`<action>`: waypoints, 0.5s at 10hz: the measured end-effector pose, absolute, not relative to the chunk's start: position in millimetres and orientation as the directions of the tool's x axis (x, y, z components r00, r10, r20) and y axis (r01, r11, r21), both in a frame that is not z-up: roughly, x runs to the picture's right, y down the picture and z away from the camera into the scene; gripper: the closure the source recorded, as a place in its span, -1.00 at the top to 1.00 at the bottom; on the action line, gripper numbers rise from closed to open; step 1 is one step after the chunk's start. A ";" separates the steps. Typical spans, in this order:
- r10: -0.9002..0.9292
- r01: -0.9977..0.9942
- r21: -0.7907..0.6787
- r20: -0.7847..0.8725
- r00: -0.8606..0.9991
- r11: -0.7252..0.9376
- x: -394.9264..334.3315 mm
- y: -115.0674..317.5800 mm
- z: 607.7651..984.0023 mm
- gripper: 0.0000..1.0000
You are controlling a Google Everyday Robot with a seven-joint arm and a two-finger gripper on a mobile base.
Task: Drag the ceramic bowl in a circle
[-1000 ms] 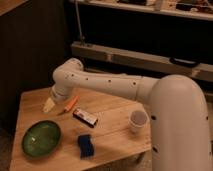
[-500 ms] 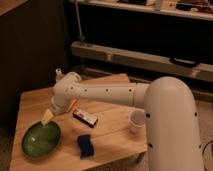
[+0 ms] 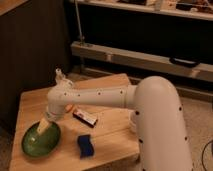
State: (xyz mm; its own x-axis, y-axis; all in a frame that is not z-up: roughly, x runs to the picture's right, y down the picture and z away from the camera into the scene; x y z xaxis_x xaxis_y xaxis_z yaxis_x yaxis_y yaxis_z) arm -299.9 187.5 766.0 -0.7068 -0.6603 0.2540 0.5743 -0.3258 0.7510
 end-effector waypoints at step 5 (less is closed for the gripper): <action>-0.629 0.590 0.742 0.300 -0.717 -0.319 -302.8 209.7 786.2 0.60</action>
State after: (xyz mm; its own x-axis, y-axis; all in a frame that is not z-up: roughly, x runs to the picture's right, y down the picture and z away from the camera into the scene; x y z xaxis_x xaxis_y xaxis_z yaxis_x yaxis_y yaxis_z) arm -302.8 209.7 786.2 -0.7172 -0.6292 0.2996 0.5897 -0.3189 0.7420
